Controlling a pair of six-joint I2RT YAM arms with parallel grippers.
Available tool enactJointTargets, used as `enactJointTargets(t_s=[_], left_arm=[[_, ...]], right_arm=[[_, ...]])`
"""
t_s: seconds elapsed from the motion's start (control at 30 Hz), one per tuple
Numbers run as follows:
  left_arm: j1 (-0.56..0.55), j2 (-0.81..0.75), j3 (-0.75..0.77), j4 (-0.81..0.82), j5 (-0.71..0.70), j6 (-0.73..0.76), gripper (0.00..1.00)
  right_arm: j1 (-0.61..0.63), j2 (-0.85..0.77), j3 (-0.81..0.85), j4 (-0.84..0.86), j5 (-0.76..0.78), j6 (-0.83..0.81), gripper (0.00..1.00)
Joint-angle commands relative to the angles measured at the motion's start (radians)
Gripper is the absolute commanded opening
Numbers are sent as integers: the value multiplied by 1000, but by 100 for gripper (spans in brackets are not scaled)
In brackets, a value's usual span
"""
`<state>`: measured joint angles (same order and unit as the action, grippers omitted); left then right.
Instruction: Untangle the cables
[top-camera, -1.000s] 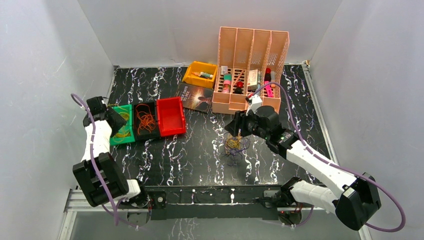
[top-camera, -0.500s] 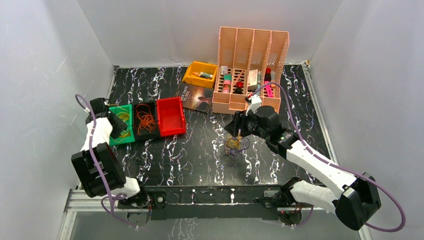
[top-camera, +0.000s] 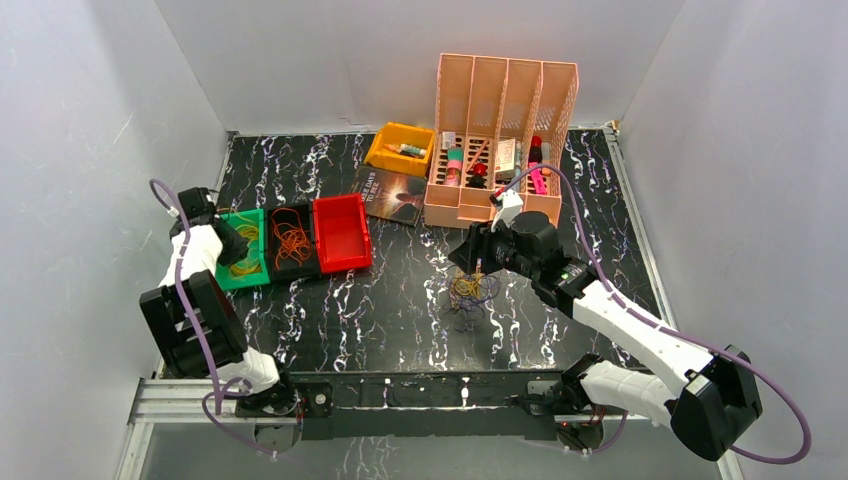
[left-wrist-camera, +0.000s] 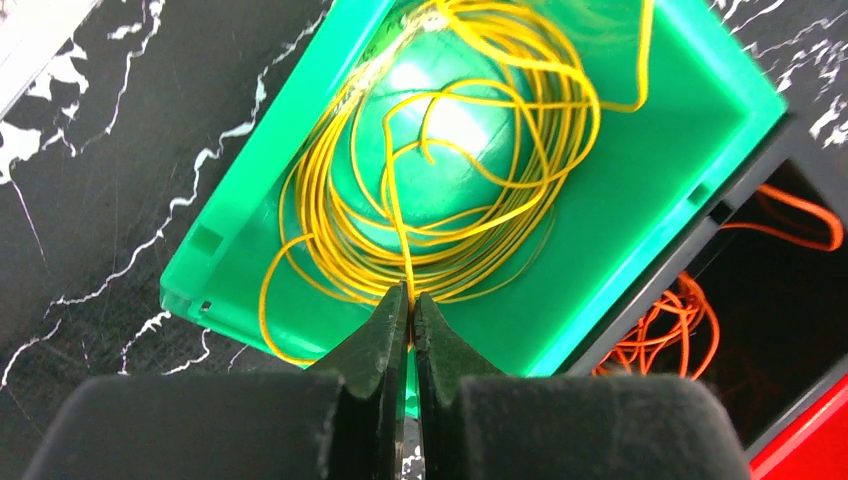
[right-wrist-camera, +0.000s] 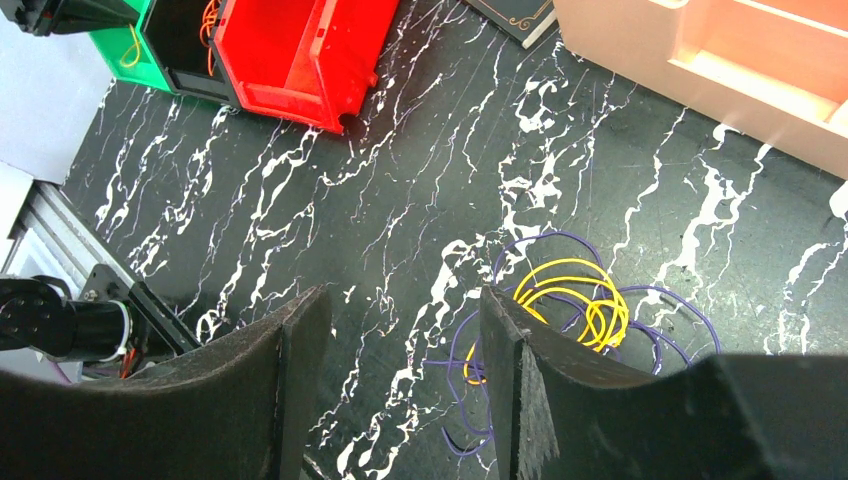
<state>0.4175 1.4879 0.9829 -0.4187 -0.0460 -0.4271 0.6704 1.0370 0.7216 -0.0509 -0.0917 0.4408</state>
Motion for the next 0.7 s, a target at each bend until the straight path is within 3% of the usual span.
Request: enactJointTargets(t_s=[0.0, 0.4, 0.67], left_arm=[[8, 11, 69, 13, -10, 7, 0], [10, 56, 77, 253, 164, -21, 0], [10, 127, 83, 208, 147, -37, 0]], right_arm=[[2, -24, 16, 38, 2, -16, 65], [1, -26, 12, 38, 1, -17, 65], [2, -31, 7, 36, 17, -25, 65]])
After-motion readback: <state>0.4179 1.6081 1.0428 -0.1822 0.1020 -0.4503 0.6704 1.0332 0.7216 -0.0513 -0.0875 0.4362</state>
